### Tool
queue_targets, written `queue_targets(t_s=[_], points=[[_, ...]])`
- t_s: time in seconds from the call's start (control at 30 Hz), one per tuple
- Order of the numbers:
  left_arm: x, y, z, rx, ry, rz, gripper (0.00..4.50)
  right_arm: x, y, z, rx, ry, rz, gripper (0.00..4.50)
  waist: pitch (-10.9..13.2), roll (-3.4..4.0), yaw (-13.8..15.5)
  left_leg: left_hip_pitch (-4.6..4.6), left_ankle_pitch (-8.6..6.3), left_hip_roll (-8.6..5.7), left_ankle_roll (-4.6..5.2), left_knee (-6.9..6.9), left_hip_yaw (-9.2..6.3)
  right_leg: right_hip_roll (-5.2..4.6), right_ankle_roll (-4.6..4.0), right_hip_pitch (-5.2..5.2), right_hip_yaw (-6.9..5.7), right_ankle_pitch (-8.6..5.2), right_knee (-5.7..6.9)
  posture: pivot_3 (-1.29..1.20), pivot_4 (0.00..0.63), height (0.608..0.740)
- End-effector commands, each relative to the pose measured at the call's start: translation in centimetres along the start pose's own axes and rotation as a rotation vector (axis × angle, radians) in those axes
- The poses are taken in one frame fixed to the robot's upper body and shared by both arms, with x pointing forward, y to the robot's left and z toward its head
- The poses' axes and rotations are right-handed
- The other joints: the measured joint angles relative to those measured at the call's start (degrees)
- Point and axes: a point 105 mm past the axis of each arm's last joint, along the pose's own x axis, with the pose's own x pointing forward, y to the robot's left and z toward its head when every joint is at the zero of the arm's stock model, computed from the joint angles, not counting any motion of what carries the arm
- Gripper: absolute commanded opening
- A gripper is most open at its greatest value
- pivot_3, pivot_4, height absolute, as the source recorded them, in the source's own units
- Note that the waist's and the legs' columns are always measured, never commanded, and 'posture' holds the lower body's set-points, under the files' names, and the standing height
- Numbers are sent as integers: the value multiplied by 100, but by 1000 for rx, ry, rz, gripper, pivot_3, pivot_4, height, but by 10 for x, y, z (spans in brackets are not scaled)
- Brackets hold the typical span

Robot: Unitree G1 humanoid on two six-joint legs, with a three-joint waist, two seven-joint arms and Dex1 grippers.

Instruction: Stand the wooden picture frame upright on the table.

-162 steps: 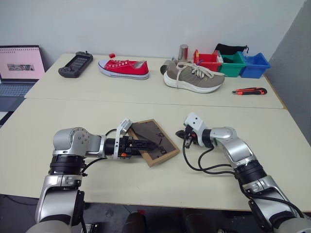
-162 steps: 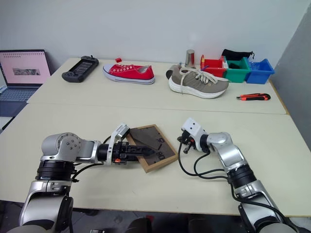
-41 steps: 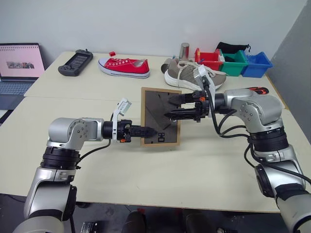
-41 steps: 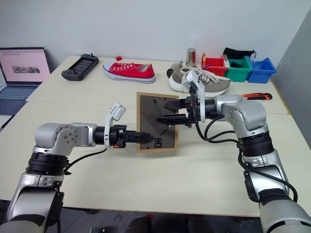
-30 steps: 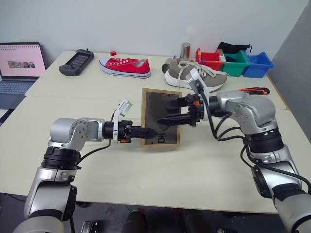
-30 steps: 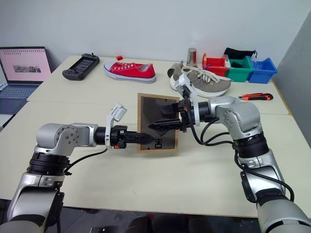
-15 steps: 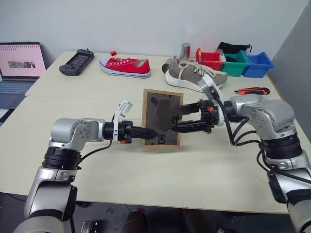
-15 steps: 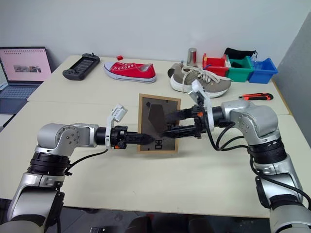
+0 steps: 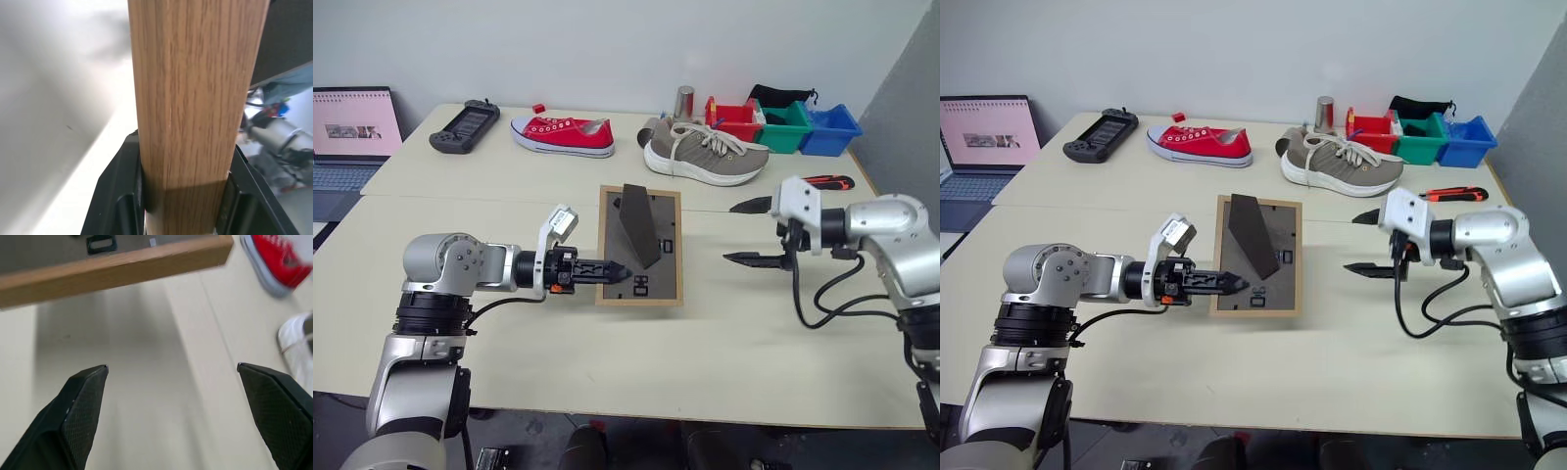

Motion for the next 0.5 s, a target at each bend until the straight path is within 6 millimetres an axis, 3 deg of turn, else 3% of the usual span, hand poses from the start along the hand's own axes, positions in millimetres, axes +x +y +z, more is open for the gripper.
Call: queue_targets(t_s=[0.03, 0.1, 0.2, 0.5], points=[[-1, -16, 8, -16, -22, -98, 1295, 4, -5, 15, -495, -105, -135, 4481, 0, 0, -1, 1, 0, 0, 0, 1, 0, -1, -1, 0, 1, 0, 3, 0, 150, 740], [3, -19, 7, -24, -10, -123, 1295, 11, 1, 23, -655, -200, -156, 4481, 0, 0, -2, 3, 1, 0, -1, 4, 0, -2, -1, 1, 1, 1, 7, 0, 150, 740], [6, -21, 3, -33, 5, -133, 1295, 23, 0, 36, -735, -318, -221, 4481, 0, -1, -16, 14, 9, 2, -15, 2, 2, -2, -3, 5, 5, 2, 11, 0, 150, 740], [10, -25, -2, -55, 15, -147, 1295, 51, 3, 48, -831, -424, -219, 4481, 0, -1, -6, 35, 16, 0, -27, 1, 0, -5, -4, 18, 6, 2, 20, 0, 150, 740]])
